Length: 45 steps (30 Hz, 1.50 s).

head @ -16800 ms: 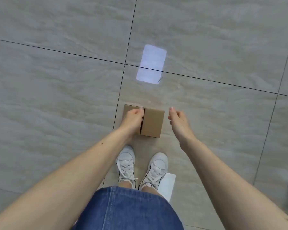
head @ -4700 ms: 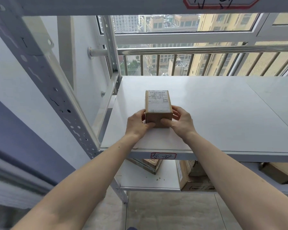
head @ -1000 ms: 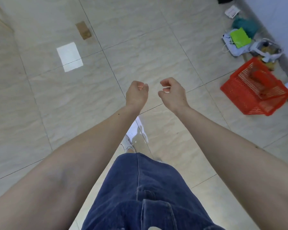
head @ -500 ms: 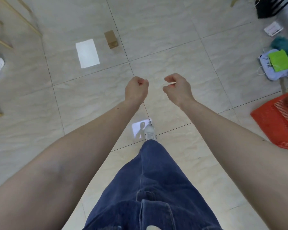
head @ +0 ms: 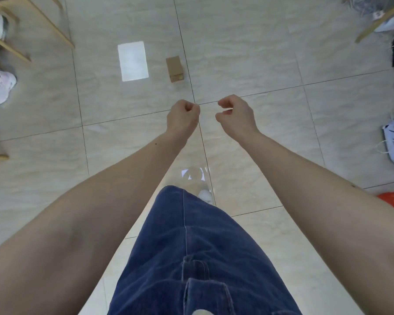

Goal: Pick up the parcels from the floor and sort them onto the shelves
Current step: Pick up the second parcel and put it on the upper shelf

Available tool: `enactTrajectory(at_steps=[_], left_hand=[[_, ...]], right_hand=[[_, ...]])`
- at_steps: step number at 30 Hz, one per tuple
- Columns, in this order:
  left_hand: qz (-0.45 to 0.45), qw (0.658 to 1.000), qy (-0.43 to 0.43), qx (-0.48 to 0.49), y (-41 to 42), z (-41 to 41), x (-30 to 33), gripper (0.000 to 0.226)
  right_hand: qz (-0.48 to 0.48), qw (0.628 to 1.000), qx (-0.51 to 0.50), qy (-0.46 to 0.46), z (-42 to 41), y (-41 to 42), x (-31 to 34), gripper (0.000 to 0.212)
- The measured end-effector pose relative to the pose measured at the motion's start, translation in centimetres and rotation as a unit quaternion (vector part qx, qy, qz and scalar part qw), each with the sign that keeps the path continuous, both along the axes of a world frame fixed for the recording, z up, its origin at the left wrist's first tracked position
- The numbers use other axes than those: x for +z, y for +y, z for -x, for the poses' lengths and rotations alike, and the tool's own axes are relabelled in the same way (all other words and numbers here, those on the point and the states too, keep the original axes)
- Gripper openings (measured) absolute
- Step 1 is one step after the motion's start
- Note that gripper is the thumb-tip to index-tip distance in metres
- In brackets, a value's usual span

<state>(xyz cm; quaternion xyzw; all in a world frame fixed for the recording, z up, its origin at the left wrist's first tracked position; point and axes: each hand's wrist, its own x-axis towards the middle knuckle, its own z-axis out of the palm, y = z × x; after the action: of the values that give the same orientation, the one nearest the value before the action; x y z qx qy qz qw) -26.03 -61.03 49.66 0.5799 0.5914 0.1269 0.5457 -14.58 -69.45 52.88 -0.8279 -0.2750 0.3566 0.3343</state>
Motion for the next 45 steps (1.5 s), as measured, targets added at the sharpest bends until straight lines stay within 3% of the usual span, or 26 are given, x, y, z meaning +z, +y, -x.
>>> enactTrajectory(at_steps=[17,29,38,45], left_hand=[[0.002,0.997,0.047,-0.058,29.1,-5.9,-2.8,0.019],[0.004,0.991,0.077,-0.109,45.2,-15.8,-5.1,0.009],[0.004,0.967,0.125,-0.222,52.9,-23.5,-5.4,0.019],[-0.022,0.924,0.124,-0.360,58.8,-28.8,-6.3,0.009]], right_hand=[[0.019,0.997,-0.068,0.022,-5.7,26.8,-4.6,0.034],[0.022,0.990,-0.126,0.051,-13.8,41.5,-7.0,0.031],[0.041,0.973,-0.213,0.078,-18.6,47.6,-8.0,0.032],[0.046,0.927,-0.354,0.113,-20.2,52.0,-9.5,0.034]])
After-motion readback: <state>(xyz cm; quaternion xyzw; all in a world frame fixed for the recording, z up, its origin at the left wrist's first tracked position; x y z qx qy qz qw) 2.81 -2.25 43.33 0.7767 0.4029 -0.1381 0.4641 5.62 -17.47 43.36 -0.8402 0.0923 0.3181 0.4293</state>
